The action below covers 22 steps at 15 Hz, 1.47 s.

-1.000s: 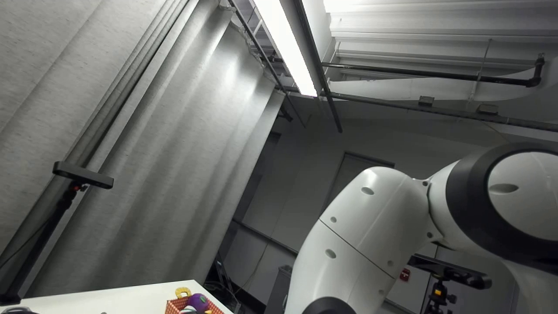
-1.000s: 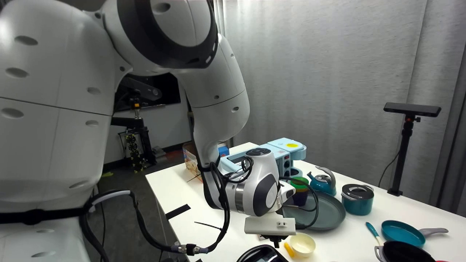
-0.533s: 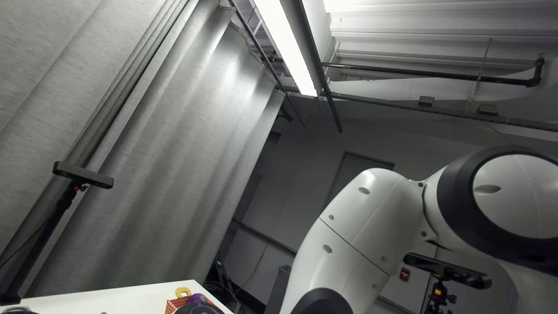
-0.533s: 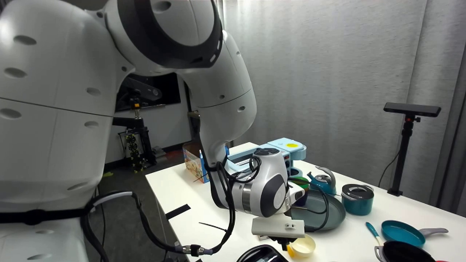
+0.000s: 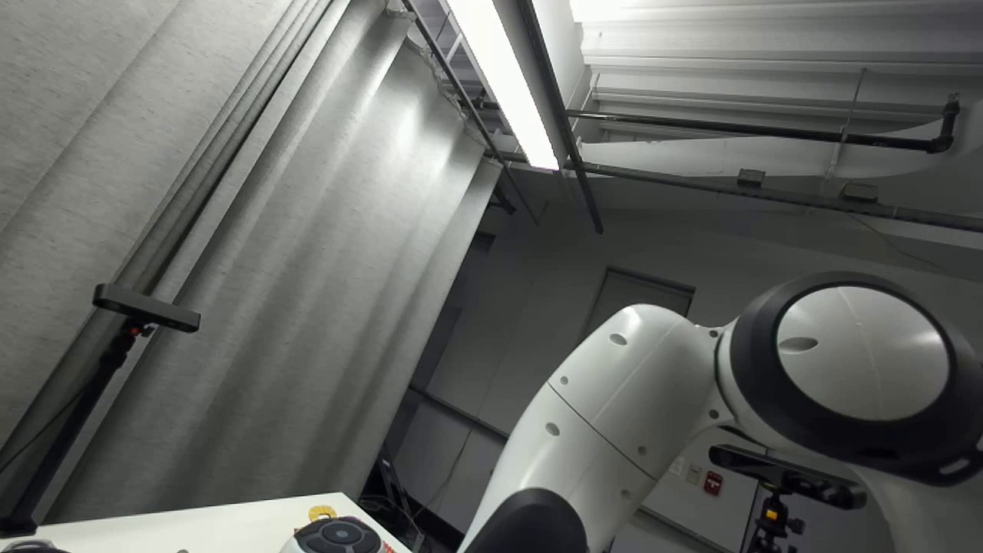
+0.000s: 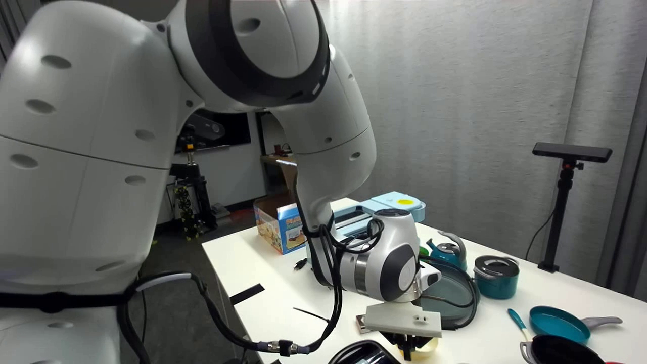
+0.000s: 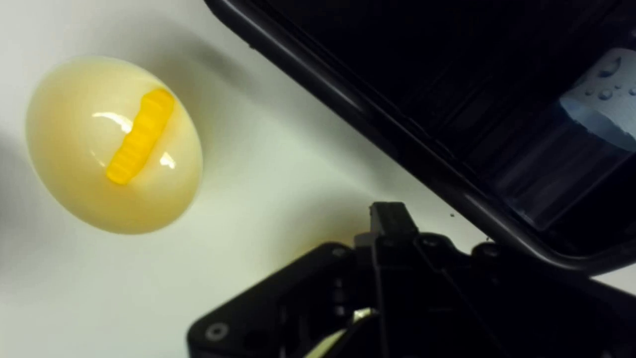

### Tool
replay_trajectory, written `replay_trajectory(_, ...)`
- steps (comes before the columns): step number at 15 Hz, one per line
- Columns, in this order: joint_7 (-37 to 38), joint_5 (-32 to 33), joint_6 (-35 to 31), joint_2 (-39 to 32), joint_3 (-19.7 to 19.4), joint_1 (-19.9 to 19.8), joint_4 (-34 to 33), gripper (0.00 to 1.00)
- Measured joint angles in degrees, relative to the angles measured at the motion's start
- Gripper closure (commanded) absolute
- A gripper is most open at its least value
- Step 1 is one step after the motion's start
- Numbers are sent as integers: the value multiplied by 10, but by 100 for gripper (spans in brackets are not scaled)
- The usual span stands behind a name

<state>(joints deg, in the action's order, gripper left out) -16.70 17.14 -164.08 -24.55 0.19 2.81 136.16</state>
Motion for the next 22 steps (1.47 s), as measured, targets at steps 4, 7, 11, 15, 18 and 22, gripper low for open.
replay_trajectory(4,-7,0,20,-25,12,-15,-22,100)
replay_trajectory(7,-9,0,19,-39,17,-20,-38,100)
replay_trajectory(11,-9,5,9,-41,15,-18,-53,100)
replay_trajectory(15,-9,5,-2,-41,13,-17,-61,100)
replay_trajectory(18,-9,5,-4,-41,11,-17,-62,100)
replay_trajectory(22,-9,5,-9,-41,5,-16,-62,100)
